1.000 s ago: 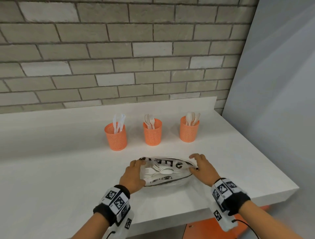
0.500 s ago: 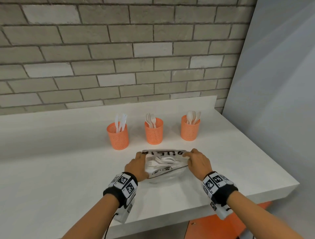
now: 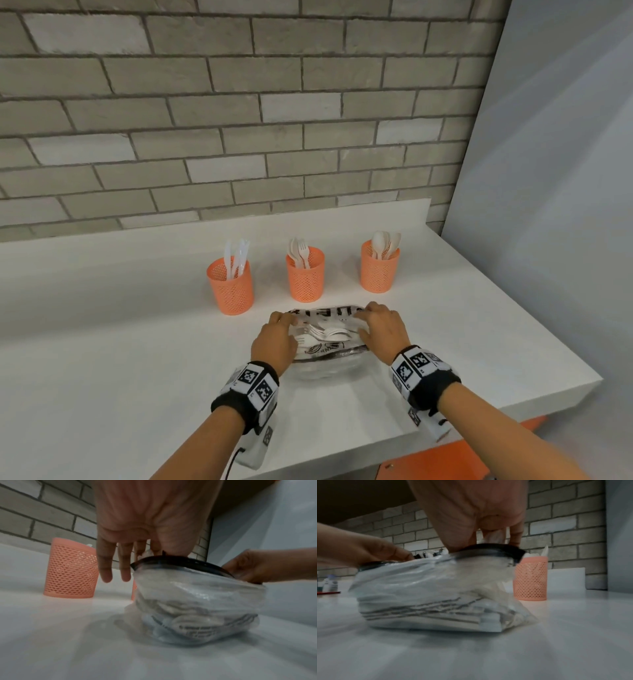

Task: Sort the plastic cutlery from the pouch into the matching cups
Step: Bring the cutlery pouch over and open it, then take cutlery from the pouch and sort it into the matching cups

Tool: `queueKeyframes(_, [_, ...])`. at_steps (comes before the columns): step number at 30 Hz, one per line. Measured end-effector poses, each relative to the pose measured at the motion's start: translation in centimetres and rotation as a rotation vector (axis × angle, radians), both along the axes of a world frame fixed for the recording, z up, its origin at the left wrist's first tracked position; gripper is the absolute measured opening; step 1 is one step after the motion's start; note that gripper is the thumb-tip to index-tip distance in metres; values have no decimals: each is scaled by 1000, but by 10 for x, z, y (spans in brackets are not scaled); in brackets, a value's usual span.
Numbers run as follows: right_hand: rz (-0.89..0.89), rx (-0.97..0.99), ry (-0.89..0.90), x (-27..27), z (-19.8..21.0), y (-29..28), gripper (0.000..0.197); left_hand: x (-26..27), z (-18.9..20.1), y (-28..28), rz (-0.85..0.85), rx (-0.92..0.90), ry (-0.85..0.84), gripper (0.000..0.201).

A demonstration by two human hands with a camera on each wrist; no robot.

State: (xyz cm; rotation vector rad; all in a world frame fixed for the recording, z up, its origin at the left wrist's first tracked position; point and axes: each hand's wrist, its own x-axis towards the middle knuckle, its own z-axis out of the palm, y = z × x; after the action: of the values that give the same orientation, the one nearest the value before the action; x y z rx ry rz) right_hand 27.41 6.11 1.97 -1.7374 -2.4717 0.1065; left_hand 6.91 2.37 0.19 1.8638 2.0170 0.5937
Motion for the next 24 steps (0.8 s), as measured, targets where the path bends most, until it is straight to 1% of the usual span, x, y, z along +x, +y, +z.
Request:
queueKeyframes(2, [-9, -9, -11, 6, 2, 9, 59, -1, -3, 1, 40, -86, 26, 50])
queueKeyframes(3, [-9, -13, -37, 9, 3, 13, 64, -1, -3, 2, 50, -109, 18, 55])
queueKeyframes(6, [-4, -53, -120, 14, 7, 25, 69, 2, 2, 11, 55, -103, -54, 63])
queueKeyframes(7, [-6, -40, -143, 15, 11, 27, 70, 4, 3, 14, 57, -96, -81, 64])
queueKeyframes(9, [40, 96, -192, 14, 20, 32, 71, 6, 5, 21, 80, -93, -120, 64])
queueKeyframes(10, [72, 165, -263, 12, 22, 34, 67, 6, 6, 23, 99, -97, -131, 63])
queueKeyframes(11, [109, 245, -302, 10, 24, 34, 58, 7, 8, 25, 118, -101, -134, 62])
queueKeyframes(13, [224, 266, -319, 3, 19, 36, 39, 8, 10, 26, 144, -107, -115, 58])
queueKeyframes(14, [301, 265, -326, 0, 17, 34, 35, 8, 11, 26, 153, -104, -97, 56])
queueKeyframes(15, [349, 243, -303, -4, 15, 34, 31, 8, 13, 26, 159, -94, -76, 53])
queueKeyframes(17, [390, 63, -173, -11, 16, 33, 26, 8, 14, 25, 168, -65, -35, 48])
queueKeyframes(19, [378, -128, -116, -13, 16, 35, 30, 7, 14, 25, 163, -49, -1, 46])
queueKeyframes(21, [368, -277, -111, -14, 20, 41, 36, 5, 15, 25, 154, -47, 8, 44])
queueKeyframes(24, [309, -424, -180, -17, 13, 56, 40, 4, 17, 26, 116, -75, 11, 44])
